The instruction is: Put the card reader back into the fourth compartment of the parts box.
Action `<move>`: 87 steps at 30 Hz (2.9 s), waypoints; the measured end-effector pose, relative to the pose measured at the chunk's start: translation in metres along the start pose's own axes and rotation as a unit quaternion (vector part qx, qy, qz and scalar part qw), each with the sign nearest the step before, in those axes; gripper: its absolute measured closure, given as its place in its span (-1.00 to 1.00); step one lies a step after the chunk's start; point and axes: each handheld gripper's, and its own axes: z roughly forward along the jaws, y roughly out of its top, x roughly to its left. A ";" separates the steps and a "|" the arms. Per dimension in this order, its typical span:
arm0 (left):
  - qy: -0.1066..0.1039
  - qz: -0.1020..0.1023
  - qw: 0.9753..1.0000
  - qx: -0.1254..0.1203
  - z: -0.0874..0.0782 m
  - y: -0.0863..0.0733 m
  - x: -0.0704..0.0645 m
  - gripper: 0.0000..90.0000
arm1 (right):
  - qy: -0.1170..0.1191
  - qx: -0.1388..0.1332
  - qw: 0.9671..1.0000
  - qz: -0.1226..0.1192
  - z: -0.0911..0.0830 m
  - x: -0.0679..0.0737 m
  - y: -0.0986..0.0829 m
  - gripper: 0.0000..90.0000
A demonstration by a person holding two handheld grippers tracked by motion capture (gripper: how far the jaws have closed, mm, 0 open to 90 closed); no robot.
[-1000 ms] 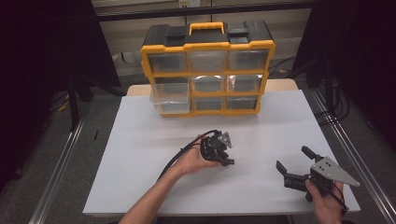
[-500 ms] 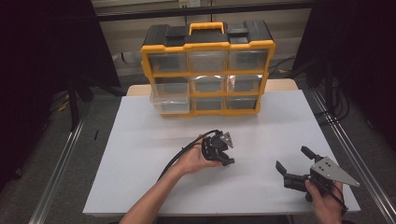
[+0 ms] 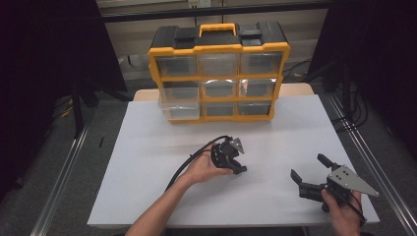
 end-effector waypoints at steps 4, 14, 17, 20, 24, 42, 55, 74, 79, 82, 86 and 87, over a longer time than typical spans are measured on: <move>0.002 -0.002 1.000 -0.007 -0.001 0.000 -0.001 0.64 | -0.001 -0.001 1.000 0.001 0.000 0.000 0.000 -1.00; 0.007 -0.010 0.999 -0.044 -0.014 -0.002 -0.001 0.64 | 0.001 -0.001 1.000 0.000 0.000 0.000 0.000 -1.00; 0.009 -0.013 0.998 -0.055 -0.019 -0.004 0.000 0.64 | 0.001 -0.002 1.000 -0.001 -0.001 0.000 0.000 -1.00; 0.012 -0.017 0.998 -0.065 -0.024 -0.006 0.002 0.64 | 0.001 -0.002 1.000 -0.001 -0.001 0.000 0.000 -1.00; 0.020 -0.017 0.997 -0.075 -0.030 -0.008 0.002 0.64 | 0.002 -0.002 1.000 -0.001 0.000 0.000 0.000 -1.00; 0.048 -0.023 0.990 -0.132 -0.055 -0.010 -0.002 0.64 | 0.001 -0.002 1.000 0.000 0.000 0.000 0.000 -1.00; 0.068 -0.014 0.985 -0.158 -0.080 -0.009 -0.011 0.64 | 0.003 -0.006 1.000 0.000 -0.001 0.001 0.001 -1.00; 0.096 -0.025 0.974 -0.204 -0.109 -0.015 -0.011 0.64 | 0.004 -0.007 1.000 -0.001 -0.001 0.001 0.001 -1.00; 0.104 -0.029 0.970 -0.216 -0.117 -0.018 -0.010 0.64 | 0.004 -0.008 1.000 -0.001 -0.001 0.000 0.001 -1.00; 0.106 -0.031 0.969 -0.221 -0.123 -0.020 -0.010 0.64 | 0.004 -0.008 1.000 -0.001 -0.001 0.000 0.001 -1.00; 0.106 -0.031 0.968 -0.225 -0.130 -0.021 -0.009 0.64 | 0.004 -0.008 1.000 0.000 -0.001 0.000 0.001 -1.00; 0.108 -0.031 0.967 -0.227 -0.131 -0.022 -0.009 0.64 | 0.004 -0.008 1.000 -0.001 -0.001 0.000 0.001 -1.00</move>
